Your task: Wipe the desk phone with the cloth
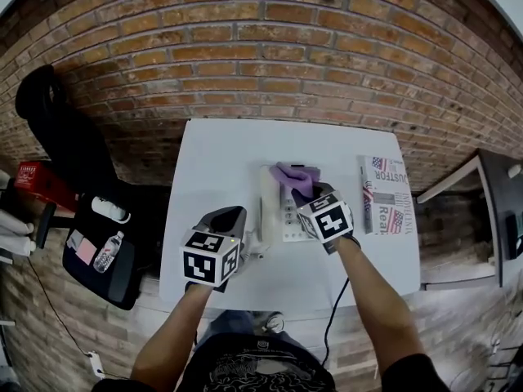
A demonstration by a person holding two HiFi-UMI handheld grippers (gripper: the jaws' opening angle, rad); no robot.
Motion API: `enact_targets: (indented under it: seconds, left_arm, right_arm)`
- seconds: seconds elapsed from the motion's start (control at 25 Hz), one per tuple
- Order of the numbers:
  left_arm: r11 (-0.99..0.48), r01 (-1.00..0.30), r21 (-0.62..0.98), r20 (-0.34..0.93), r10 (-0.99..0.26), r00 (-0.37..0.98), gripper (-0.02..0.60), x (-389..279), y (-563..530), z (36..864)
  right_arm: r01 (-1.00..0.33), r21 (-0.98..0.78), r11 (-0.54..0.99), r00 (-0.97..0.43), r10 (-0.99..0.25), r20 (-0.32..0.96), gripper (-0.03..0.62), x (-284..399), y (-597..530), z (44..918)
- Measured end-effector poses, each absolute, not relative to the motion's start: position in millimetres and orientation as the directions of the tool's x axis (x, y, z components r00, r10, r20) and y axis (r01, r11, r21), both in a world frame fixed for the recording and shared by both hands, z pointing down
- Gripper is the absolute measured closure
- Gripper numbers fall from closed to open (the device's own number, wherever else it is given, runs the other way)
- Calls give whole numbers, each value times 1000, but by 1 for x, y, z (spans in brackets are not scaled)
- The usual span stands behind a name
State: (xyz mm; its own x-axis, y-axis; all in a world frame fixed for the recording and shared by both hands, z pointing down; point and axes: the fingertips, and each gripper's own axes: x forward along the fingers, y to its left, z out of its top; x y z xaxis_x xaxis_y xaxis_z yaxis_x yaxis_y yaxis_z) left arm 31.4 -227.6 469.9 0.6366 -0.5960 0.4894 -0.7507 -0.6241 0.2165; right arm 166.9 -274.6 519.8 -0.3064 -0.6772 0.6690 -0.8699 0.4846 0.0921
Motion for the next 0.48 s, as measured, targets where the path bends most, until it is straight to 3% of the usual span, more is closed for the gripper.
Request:
enact_targets:
  seconds: [0.48]
  left_arm:
    - [-598,-774,210,479,-627,614,577,36,-197,468]
  right_arm:
    - [-844,89,529,-338,-653,678,549,164,-232,530]
